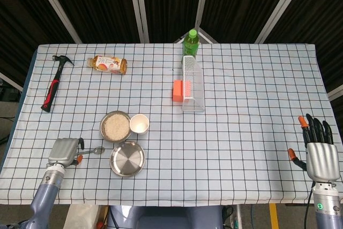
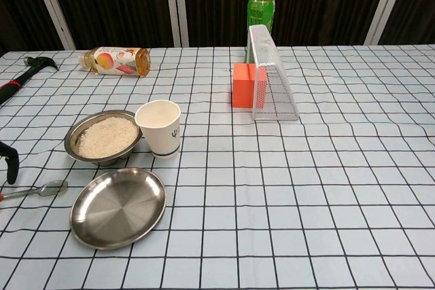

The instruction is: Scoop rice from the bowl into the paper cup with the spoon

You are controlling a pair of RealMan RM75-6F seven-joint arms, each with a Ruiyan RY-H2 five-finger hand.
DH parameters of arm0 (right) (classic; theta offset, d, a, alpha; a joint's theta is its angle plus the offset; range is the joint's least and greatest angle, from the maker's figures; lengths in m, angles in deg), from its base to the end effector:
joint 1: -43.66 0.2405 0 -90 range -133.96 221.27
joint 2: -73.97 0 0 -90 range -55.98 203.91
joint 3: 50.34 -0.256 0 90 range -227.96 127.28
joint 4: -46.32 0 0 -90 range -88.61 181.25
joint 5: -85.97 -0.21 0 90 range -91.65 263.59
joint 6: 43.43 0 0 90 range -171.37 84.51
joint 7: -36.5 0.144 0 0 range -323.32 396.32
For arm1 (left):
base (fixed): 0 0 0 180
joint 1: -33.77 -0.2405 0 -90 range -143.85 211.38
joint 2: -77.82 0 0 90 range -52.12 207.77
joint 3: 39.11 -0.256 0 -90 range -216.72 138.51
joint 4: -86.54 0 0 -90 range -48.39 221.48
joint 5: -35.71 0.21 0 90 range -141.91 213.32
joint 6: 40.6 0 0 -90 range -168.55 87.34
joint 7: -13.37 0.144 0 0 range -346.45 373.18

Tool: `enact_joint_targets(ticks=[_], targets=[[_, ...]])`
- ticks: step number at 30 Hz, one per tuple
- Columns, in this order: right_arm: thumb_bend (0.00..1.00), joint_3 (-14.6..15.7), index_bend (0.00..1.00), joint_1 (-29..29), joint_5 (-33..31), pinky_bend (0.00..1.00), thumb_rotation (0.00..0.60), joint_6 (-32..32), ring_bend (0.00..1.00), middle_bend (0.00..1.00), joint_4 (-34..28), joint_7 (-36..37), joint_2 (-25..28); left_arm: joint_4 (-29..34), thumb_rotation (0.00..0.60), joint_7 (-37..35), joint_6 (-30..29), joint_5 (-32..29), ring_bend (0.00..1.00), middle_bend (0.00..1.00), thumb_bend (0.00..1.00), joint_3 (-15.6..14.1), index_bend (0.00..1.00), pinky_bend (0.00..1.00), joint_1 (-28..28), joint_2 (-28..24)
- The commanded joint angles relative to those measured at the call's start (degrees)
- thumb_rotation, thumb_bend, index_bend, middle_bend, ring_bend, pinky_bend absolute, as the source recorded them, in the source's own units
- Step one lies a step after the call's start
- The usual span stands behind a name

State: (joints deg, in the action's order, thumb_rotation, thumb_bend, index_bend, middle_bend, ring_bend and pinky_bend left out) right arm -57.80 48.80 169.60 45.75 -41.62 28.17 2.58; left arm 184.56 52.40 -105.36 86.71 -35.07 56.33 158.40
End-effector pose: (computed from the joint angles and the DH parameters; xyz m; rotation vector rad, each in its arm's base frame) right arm -0.3094 -0.1978 0.1487 1.2825 -0.7485 0.9004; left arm -0.2675 0.2419 0.0208 -1.6326 -1.0952 -0.4295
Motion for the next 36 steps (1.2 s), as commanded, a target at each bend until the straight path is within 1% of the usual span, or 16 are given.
enact_joint_targets(ticks=[1,11,36], targets=[[0.32,-0.06,0.0,-0.01,0.07,0.0,0.6,0.13,0.0,0.0,0.15,0.01,-0.11,-0.25,0.6,-0.02,-0.04,-0.5,1.0,1.0,0.37,-0.16,0.47,1.0,0.27,0.35],[0.32,-0.27,0.0,-0.02,0.24,0.0,0.6,0.53,0.0,0.0,0.64,-0.07,-0.47,-1.39,0.6,-0.65,-0.05,-2.3,1.0,1.0,0.39,-0.64,0.5,1.0,0.98,1.47],[0.32,-0.46,0.0,-0.13,0.22,0.0,0.6,0.76,0.0,0.0,0.56,-0.37,-0.72,-3.72,0.6,-1.68,-0.14,-4.48,1.0,1.0,0.4,-1.72,0.49,1.0,2.11,2.17]])
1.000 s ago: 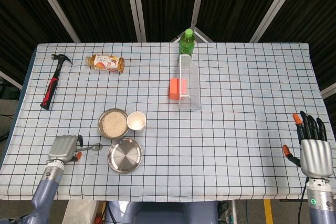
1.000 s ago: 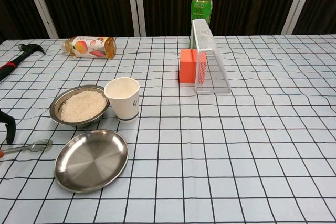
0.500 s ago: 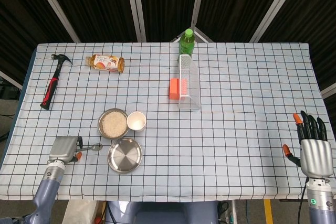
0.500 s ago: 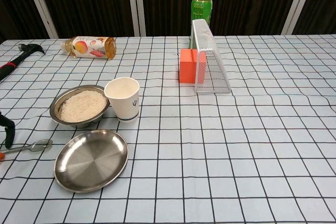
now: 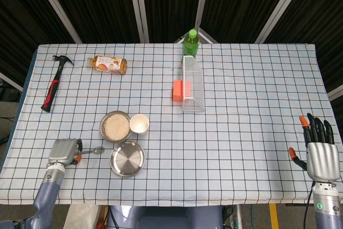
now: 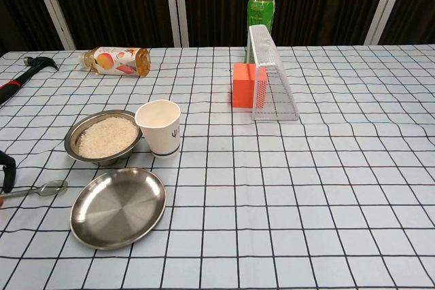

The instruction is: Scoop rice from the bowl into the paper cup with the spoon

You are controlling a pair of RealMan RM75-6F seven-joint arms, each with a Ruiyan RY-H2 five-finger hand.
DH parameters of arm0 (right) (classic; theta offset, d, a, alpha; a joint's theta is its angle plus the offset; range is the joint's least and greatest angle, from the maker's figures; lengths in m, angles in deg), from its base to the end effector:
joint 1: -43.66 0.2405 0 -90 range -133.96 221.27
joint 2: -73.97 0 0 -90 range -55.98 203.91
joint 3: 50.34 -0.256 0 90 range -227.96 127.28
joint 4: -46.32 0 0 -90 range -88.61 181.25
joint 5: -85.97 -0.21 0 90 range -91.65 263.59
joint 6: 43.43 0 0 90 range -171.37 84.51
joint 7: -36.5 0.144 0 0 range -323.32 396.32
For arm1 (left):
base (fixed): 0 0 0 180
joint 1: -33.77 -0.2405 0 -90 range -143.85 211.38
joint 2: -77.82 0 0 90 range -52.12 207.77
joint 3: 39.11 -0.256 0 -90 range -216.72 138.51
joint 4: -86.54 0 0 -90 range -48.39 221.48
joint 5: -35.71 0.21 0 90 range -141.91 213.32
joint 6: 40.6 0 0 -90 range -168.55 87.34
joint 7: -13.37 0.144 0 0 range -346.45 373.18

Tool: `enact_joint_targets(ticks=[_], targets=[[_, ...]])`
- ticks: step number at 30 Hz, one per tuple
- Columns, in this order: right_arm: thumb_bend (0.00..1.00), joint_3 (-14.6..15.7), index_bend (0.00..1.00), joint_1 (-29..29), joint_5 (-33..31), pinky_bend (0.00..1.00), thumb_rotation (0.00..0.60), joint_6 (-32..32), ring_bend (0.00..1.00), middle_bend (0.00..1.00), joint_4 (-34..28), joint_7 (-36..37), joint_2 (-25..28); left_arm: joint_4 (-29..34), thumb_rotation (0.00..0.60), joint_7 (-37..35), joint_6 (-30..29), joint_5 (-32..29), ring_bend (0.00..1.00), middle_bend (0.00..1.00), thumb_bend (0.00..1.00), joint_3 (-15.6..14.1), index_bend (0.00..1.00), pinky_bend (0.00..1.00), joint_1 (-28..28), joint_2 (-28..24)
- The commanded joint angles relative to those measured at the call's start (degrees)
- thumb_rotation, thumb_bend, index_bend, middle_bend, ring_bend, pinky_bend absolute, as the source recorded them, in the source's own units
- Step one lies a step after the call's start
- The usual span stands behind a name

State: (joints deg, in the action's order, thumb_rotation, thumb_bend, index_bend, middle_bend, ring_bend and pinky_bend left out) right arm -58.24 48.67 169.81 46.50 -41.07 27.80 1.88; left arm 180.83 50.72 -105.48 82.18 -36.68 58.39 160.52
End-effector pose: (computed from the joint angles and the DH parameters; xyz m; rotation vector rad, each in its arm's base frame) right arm -0.3089 -0.1983 0.1484 1.2703 -0.7321 0.9073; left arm -0.2806 0.2454 0.0112 -1.5974 -1.1389 -0.3831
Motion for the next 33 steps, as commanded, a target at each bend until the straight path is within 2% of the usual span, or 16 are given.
enact_joint_targets(ticks=[1,15,22,27,33], targets=[[0.32,-0.03,0.0,0.0,0.01,0.0,0.6,0.04,0.0,0.0,0.03,0.01,-0.04,0.03,0.6,-0.01,-0.08,0.15,1.0,1.0,0.4,-0.2,0.49,1.0,0.08,0.07],[0.32,-0.2,0.0,-0.08,0.22,0.0,0.6,0.56,0.0,0.0,0.3,-0.2,-0.3,-0.28,0.6,0.04,-0.6,-0.17,1.0,1.0,0.48,-0.74,0.53,1.0,0.38,0.3],[0.32,-0.27,0.0,-0.11,0.33,0.0,0.6,0.8,0.0,0.0,0.41,-0.31,-0.42,0.09,0.6,-0.16,-1.08,0.34,1.0,1.0,0.48,-0.86,0.53,1.0,0.44,0.02],[0.32,-0.31,0.0,-0.16,0.4,0.0,0.6,0.98,0.0,0.0,0.47,-0.41,-0.47,2.84,0.6,-1.08,-2.65,2.86,1.0,1.0,0.48,-0.41,0.53,1.0,0.42,-1.66],[0.32,-0.34,0.0,-0.15,0.43,0.0,0.6,1.01,0.0,0.0,0.47,-0.48,-0.52,8.98,0.6,-1.4,-5.39,5.53,1.0,1.0,0.48,1.22,0.53,1.0,0.68,-6.13]])
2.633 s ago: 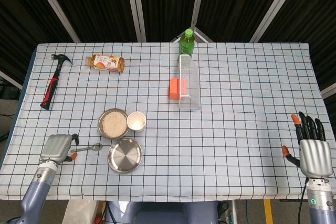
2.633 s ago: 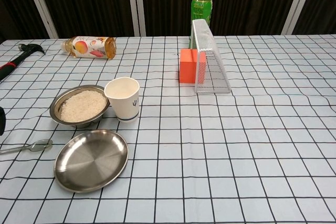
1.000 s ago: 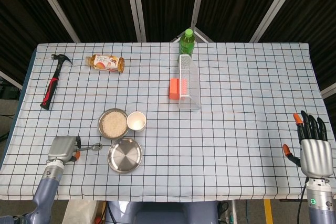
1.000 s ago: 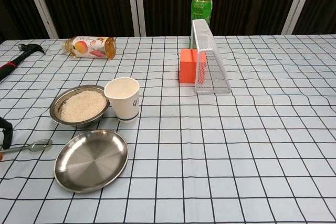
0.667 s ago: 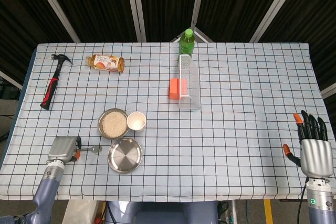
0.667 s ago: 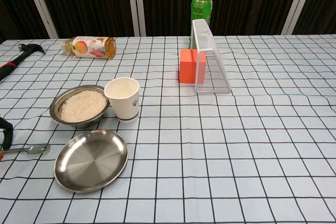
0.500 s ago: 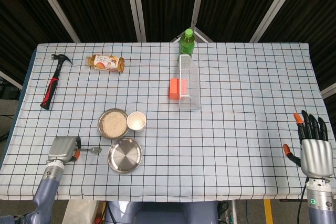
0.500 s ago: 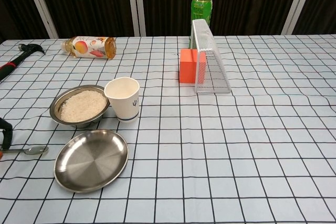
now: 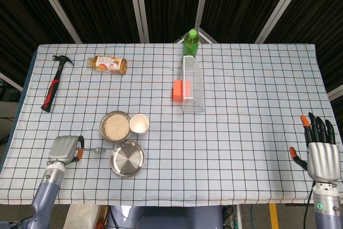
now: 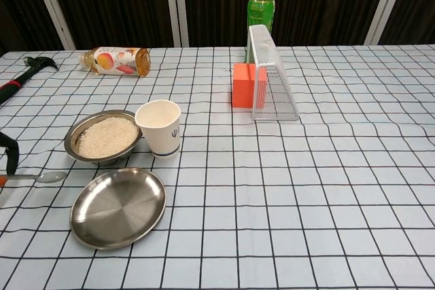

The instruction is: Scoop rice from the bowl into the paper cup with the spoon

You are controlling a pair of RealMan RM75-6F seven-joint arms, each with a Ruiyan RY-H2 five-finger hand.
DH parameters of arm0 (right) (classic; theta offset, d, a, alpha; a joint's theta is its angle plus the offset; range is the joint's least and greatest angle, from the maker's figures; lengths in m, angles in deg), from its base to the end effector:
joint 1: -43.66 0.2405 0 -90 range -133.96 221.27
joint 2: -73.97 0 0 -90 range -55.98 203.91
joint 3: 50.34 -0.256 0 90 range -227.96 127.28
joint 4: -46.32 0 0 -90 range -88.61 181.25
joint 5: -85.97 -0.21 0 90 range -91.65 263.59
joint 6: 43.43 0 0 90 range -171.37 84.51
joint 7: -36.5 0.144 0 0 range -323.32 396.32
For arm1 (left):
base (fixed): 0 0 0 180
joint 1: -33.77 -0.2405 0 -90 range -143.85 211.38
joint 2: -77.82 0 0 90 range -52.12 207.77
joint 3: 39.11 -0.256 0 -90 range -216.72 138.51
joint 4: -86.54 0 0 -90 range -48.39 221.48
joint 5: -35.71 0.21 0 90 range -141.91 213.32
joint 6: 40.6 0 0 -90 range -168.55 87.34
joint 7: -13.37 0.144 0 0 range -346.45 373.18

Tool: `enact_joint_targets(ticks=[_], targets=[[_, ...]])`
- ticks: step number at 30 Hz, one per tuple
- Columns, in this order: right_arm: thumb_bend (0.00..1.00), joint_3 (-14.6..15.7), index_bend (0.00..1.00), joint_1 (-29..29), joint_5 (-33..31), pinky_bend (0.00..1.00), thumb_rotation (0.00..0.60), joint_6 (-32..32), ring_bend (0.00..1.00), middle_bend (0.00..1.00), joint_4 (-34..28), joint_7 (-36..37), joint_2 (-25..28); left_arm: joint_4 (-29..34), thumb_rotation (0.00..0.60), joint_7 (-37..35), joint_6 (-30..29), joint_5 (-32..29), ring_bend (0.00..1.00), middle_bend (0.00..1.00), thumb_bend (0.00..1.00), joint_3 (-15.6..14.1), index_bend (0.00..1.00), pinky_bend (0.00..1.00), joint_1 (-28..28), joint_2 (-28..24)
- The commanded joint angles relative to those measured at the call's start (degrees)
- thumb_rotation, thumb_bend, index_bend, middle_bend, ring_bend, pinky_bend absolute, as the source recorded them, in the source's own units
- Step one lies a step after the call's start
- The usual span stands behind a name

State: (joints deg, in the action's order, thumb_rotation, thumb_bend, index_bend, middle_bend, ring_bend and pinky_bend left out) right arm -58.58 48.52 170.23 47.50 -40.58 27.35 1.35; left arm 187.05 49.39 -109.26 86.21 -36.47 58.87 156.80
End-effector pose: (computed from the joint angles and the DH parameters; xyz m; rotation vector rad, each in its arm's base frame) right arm -0.3080 -0.1982 0.1491 1.2598 -0.7095 0.9144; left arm -0.2568 0.2484 0.0328 -1.5957 -1.0916 -0.4924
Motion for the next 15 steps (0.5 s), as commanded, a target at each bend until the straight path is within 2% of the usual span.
enact_joint_targets(ticks=[1,7,15], targets=[[0.32,-0.02,0.0,0.01,0.01,0.0,0.6,0.01,0.0,0.0,-0.03,-0.06,0.0,3.79,0.6,0.07,-2.29,2.08,1.0,1.0,0.48,1.51,0.53,1.0,0.35,-3.4],[0.32,-0.12,0.0,0.08,-0.03,0.0,0.6,0.0,0.0,0.0,0.1,0.02,-0.18,7.88,0.6,2.08,-4.19,2.83,1.0,1.0,0.48,4.72,0.54,1.0,2.02,-9.62],[0.32,-0.21,0.0,0.14,-0.05,0.0,0.6,-0.02,0.0,0.0,0.5,0.3,-0.35,6.19,0.6,12.19,-0.84,-1.79,1.0,1.0,0.49,7.26,0.55,1.0,8.29,-15.08]])
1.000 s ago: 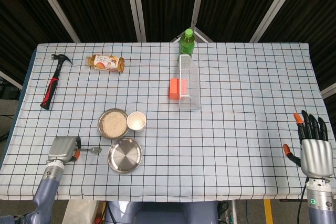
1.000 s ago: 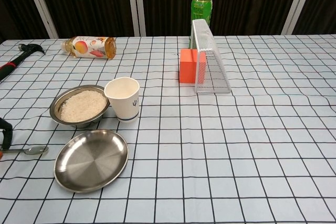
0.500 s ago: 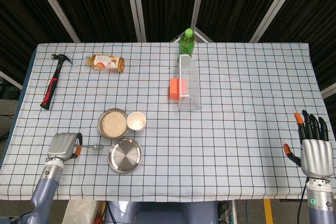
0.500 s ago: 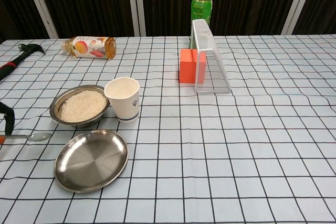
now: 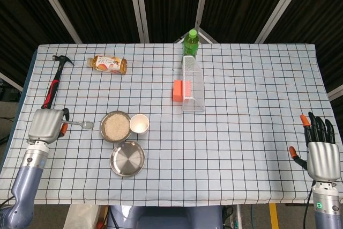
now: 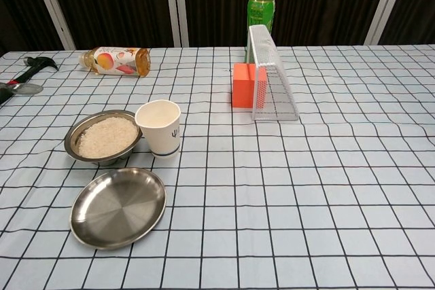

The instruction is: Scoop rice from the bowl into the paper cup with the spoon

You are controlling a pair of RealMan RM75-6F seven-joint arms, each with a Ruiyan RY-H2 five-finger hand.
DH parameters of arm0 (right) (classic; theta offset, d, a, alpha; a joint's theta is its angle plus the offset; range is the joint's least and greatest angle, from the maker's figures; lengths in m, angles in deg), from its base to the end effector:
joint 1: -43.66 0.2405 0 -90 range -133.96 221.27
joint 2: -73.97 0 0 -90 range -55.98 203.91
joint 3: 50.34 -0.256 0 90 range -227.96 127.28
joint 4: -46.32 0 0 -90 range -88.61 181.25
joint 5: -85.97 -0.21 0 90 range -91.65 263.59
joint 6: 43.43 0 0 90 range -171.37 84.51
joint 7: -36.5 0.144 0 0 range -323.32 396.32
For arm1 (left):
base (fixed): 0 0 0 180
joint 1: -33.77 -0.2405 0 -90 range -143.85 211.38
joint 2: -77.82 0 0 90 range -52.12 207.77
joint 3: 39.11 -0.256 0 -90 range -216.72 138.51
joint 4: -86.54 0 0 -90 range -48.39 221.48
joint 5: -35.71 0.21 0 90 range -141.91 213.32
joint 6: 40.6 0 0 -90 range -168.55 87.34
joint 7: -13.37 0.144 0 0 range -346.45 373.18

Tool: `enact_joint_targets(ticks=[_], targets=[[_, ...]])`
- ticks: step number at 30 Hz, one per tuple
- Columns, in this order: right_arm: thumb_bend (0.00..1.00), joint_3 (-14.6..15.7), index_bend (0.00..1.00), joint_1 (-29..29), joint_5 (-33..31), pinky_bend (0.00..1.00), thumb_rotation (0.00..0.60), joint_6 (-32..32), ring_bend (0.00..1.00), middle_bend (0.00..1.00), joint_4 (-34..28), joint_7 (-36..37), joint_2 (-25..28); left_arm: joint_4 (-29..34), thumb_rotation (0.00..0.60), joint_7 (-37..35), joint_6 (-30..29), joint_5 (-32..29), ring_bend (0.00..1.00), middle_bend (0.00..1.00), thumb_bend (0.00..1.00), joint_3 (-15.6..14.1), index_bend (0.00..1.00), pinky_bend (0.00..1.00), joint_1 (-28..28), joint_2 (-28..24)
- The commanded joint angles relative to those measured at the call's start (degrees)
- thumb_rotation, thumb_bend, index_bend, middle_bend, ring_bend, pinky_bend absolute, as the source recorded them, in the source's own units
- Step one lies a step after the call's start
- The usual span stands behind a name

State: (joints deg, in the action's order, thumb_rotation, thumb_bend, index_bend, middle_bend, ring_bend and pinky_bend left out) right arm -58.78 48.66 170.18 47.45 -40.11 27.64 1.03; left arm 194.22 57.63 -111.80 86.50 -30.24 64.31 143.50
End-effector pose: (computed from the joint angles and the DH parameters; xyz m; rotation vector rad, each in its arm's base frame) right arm -0.3085 -0.1996 0.1485 1.2569 -0.7089 0.9190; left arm -0.2190 0.2988 0.1190 -1.5712 -0.7506 -0.5162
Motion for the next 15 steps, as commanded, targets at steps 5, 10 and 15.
enact_joint_targets(ticks=[5,10,15], targets=[[0.32,-0.04,0.0,-0.13,0.03,0.0,0.6,0.3,0.0,0.0,0.16,0.14,-0.13,-4.45,0.6,10.27,3.41,-2.61,1.0,1.0,0.49,0.7,0.55,1.0,6.92,-0.77],[0.32,-0.13,0.0,-0.32,0.08,0.0,0.6,0.82,0.0,0.0,0.1,0.0,-0.22,-7.29,0.6,14.24,5.52,-3.61,1.0,1.0,0.49,0.0,0.55,1.0,10.1,2.12],[0.32,-0.16,0.0,-0.53,0.22,0.0,0.6,1.35,0.0,0.0,-0.04,-0.26,-0.28,-9.97,0.6,17.43,6.38,-3.72,1.0,1.0,0.49,-1.19,0.55,1.0,12.31,5.43]])
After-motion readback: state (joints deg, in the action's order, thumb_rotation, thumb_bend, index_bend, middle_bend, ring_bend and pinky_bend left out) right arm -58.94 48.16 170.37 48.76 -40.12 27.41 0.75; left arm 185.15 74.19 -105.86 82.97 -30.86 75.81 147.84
